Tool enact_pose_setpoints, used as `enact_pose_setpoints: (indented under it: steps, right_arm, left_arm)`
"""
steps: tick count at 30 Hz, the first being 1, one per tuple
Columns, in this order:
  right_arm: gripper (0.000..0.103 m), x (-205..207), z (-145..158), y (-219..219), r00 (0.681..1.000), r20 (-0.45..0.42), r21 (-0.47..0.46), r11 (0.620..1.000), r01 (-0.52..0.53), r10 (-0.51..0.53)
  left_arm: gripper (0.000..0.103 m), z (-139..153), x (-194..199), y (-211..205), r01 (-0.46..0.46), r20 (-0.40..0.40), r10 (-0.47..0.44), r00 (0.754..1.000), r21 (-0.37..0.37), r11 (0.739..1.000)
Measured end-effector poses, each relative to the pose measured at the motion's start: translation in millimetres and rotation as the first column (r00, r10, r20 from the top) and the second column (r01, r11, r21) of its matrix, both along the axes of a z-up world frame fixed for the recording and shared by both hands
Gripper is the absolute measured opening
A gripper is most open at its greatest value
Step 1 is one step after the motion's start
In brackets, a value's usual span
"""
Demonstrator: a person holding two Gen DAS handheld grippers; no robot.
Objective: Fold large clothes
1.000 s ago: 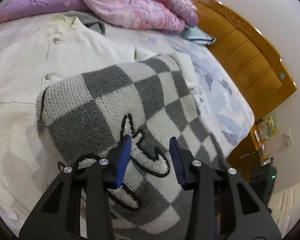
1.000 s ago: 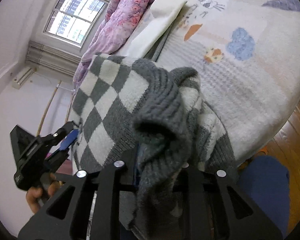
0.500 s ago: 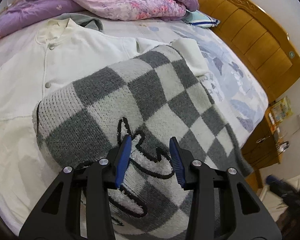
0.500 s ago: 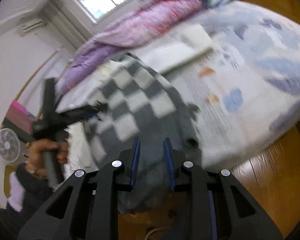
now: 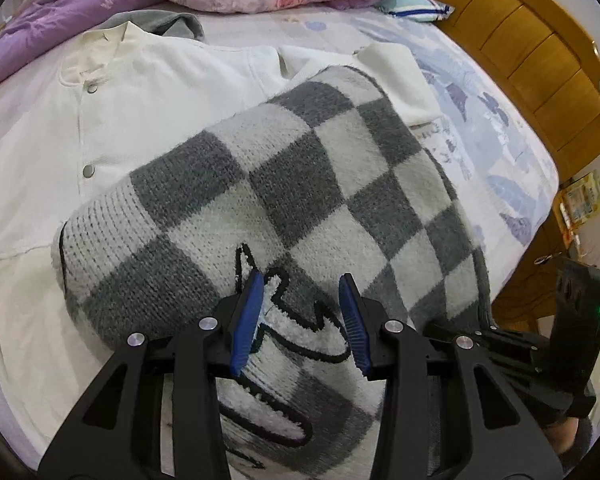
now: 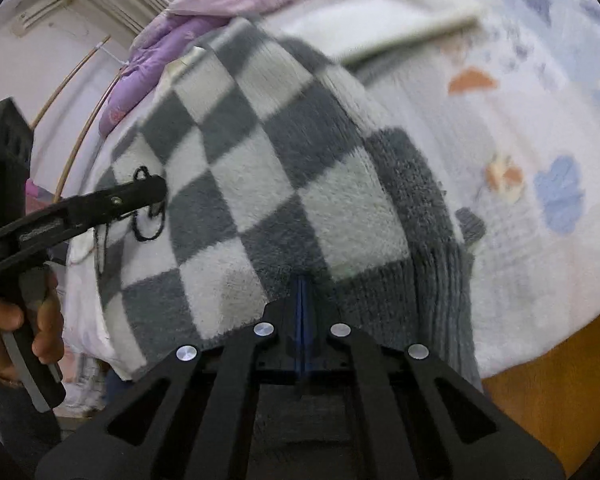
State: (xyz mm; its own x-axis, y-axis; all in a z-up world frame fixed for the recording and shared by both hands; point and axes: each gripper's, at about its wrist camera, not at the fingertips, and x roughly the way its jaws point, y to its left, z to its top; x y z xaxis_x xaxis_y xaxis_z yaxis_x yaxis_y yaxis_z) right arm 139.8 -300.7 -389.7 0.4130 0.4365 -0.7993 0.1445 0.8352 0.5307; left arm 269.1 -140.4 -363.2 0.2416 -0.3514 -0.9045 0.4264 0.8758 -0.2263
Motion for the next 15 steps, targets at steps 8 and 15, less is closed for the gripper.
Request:
enact_pose_setpoints:
  steps: [8,15]
  right_arm:
    - [0.0,14,-7,1,1.0,-0.017,-0.019,1.0,-0.019,0.019]
    - [0.001,-17,12,-9,0.999,0.05,0.049,0.999,0.017,-0.02]
  left_arm:
    - [0.04,-10,11,-16,0.003,0.041,-0.006,0.999,0.078,0.997]
    - [0.049,6,-4,0,0.019,0.074,-0.015,0.997,-0.052,0.998]
